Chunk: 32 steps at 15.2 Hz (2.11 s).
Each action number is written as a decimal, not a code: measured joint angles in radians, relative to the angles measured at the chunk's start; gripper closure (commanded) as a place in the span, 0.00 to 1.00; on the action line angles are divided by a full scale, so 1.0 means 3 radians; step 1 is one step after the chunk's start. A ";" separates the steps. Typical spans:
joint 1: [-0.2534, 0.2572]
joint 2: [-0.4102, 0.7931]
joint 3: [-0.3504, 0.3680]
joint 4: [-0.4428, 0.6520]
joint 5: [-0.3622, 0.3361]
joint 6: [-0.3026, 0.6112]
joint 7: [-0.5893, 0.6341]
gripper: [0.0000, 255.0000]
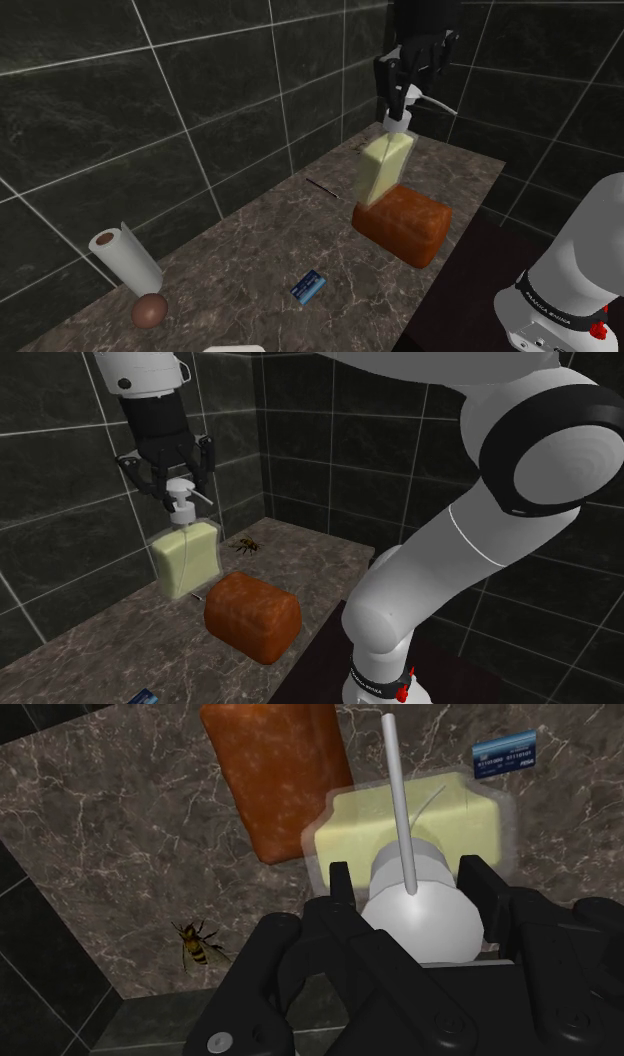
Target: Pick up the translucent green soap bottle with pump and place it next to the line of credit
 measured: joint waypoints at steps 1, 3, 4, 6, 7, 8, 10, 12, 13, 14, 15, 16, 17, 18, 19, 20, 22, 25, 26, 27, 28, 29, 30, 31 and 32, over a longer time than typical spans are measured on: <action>0.0005 -0.0023 -0.0003 -0.0066 0.0005 0.0044 -0.0005 1.00; 0.0015 -0.0058 0.0000 -0.0188 0.0017 0.0131 -0.0004 1.00; 0.0020 -0.0070 0.0005 -0.0237 0.0024 0.0168 0.0000 1.00; 0.0027 -0.0090 0.0013 -0.0345 0.0034 0.0258 0.0003 1.00; 0.0031 -0.0103 0.0017 -0.0398 0.0039 0.0297 0.0005 1.00; 0.0037 -0.0119 0.0021 -0.0454 0.0047 0.0337 0.0008 1.00; 0.0047 -0.0154 0.0024 -0.0576 0.0059 0.0424 0.0007 1.00; 0.0058 -0.0174 0.0037 -0.0673 0.0073 0.0502 0.0016 1.00; 0.0059 -0.0183 0.0036 -0.0721 0.0075 0.0541 0.0011 1.00; 0.0062 -0.0190 0.0040 -0.0768 0.0079 0.0580 0.0011 1.00; 0.0065 -0.0190 0.0049 -0.0807 0.0085 0.0620 0.0018 1.00; 0.0070 -0.0192 0.0060 -0.0850 0.0092 0.0661 0.0027 1.00; 0.0073 -0.0198 0.0065 -0.0894 0.0097 0.0699 0.0029 1.00; 0.0077 -0.0206 0.0072 -0.0953 0.0104 0.0750 0.0031 1.00; 0.0080 -0.0206 0.0079 -0.1009 0.0109 0.0805 0.0034 1.00; 0.0083 -0.0212 0.0083 -0.1063 0.0114 0.0853 0.0033 1.00; 0.0092 -0.0228 0.0093 -0.1162 0.0125 0.0937 0.0035 1.00; 0.0104 -0.0236 0.0115 -0.1291 0.0144 0.1057 0.0047 1.00; 0.0104 -0.0227 0.0125 -0.1323 0.0147 0.1098 0.0052 1.00; 0.0108 -0.0233 0.0130 -0.1372 0.0154 0.1141 0.0053 1.00; 0.0110 -0.0225 0.0143 -0.1420 0.0160 0.1197 0.0060 1.00; 0.0118 -0.0239 0.0148 -0.1480 0.0169 0.1242 0.0061 1.00; 0.0119 -0.0232 0.0156 -0.1514 0.0173 0.1284 0.0064 1.00; 0.0124 -0.0235 0.0162 -0.1553 0.0179 0.1319 0.0067 1.00; 0.0125 -0.0229 0.0170 -0.1592 0.0183 0.1365 0.0070 1.00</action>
